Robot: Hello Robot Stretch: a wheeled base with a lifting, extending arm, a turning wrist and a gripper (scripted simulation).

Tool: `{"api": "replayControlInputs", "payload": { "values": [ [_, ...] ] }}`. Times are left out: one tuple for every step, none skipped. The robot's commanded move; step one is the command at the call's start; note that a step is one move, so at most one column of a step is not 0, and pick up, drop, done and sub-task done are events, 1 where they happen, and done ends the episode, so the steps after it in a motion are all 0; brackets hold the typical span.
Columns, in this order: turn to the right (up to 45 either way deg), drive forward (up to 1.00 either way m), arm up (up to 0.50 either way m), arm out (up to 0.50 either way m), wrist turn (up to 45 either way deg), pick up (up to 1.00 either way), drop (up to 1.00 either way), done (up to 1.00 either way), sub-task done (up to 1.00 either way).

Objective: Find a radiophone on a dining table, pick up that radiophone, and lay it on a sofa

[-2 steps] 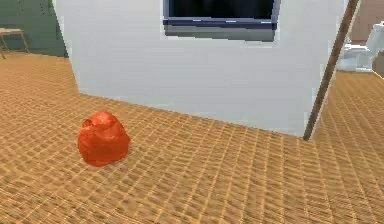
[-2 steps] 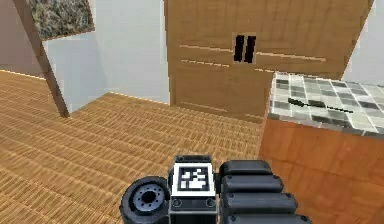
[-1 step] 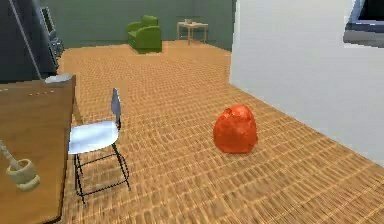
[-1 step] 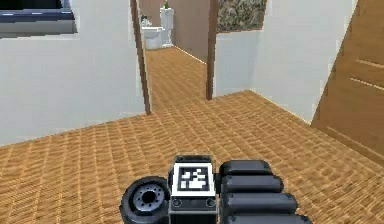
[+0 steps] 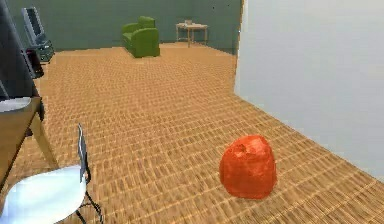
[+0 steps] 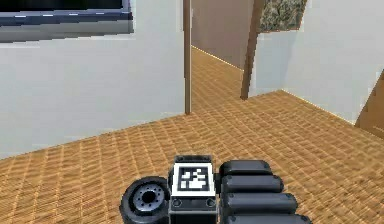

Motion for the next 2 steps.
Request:
{"api": "replayControlInputs", "payload": {
  "values": [
    [0.0, 1.0, 0.0, 0.0, 0.0, 0.0, 0.0, 0.0, 0.0],
    [0.0, 0.35, 0.0, 0.0, 0.0, 0.0, 0.0, 0.0, 0.0]
  ]
}}
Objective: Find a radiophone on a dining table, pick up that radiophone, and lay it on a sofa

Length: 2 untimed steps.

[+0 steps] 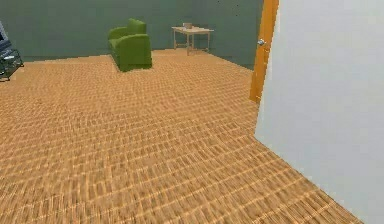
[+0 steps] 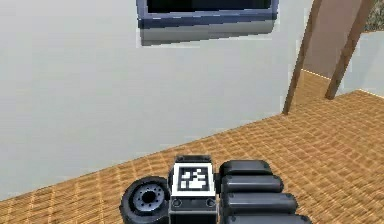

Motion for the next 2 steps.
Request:
{"api": "replayControlInputs", "payload": {
  "values": [
    [-6.0, 0.0, 0.0, 0.0, 0.0, 0.0, 0.0, 0.0, 0.0],
    [0.0, 1.0, 0.0, 0.0, 0.0, 0.0, 0.0, 0.0, 0.0]
  ]
}}
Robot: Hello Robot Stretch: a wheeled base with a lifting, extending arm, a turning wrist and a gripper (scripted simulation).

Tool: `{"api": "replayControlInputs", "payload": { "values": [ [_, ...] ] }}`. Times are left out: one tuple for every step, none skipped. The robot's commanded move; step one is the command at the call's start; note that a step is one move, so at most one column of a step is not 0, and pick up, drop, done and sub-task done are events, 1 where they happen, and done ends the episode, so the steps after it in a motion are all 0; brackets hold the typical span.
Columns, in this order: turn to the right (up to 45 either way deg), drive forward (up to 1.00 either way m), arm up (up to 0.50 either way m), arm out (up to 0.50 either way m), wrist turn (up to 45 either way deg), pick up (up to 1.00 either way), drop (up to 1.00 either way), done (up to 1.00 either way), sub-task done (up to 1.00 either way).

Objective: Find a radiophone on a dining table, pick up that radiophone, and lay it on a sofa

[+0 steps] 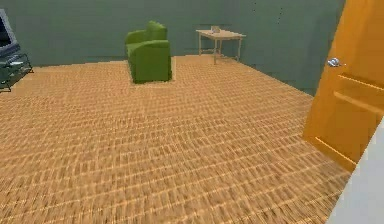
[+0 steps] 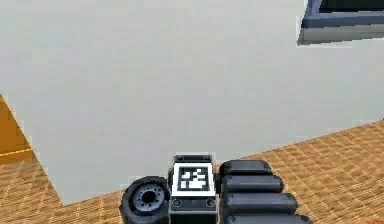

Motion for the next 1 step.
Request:
{"api": "replayControlInputs", "payload": {
  "values": [
    [0.0, 1.0, 0.0, 0.0, 0.0, 0.0, 0.0, 0.0, 0.0]
  ]
}}
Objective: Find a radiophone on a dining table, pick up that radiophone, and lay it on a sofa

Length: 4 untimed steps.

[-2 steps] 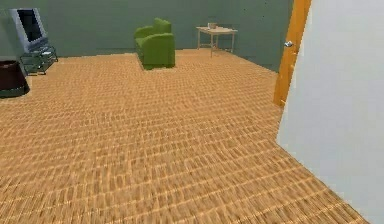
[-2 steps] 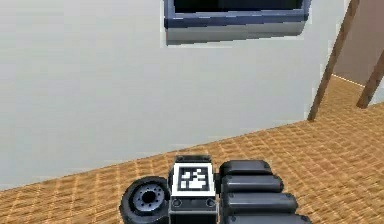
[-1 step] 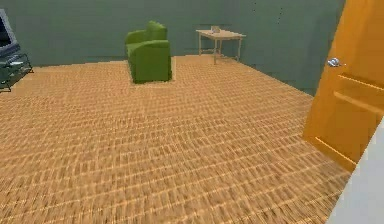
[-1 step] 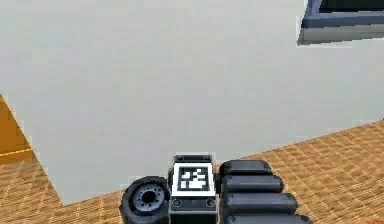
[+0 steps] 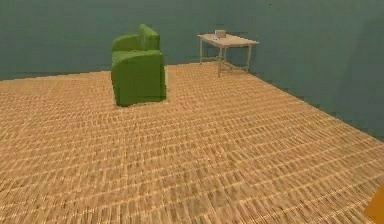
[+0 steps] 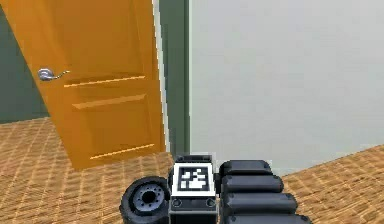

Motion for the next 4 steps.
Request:
{"api": "replayControlInputs", "payload": {
  "values": [
    [0.0, 1.0, 0.0, 0.0, 0.0, 0.0, 0.0, 0.0, 0.0],
    [0.0, 1.0, 0.0, 0.0, 0.0, 0.0, 0.0, 0.0, 0.0],
    [0.0, 0.95, 0.0, 0.0, 0.0, 0.0, 0.0, 0.0, 0.0],
    [-36.0, 0.0, 0.0, 0.0, 0.0, 0.0, 0.0, 0.0, 0.0]
  ]
}}
